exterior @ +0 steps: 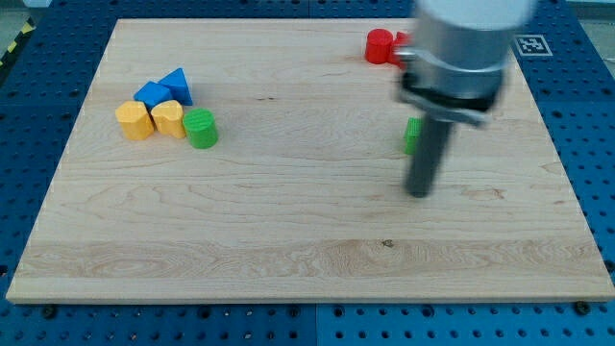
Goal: Slide the green star to the blue triangle
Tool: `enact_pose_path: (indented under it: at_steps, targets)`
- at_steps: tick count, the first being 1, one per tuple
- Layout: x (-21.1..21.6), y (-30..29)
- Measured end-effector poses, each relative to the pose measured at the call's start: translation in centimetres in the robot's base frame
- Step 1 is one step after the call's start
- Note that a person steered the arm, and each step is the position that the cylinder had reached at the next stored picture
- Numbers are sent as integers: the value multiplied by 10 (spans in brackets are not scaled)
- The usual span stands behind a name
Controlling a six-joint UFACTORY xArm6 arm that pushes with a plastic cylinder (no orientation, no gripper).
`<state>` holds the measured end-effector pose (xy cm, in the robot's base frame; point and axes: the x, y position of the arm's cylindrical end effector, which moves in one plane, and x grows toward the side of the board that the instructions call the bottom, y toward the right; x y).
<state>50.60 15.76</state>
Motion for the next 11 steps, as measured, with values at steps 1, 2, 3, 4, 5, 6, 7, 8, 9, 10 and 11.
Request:
enact_pose_path:
  at_steps: [1,2,3,4,5,6,7,8,9,10,11]
  targets:
    - [-21,94]
    - [-27,105]
    - [-44,94]
    - [-48,66]
    - [-49,29]
    - [-69,-3]
    - [-80,-29]
    - [-80,-60]
    - [-80,-99]
    - [-80,-140]
    - [-81,-179]
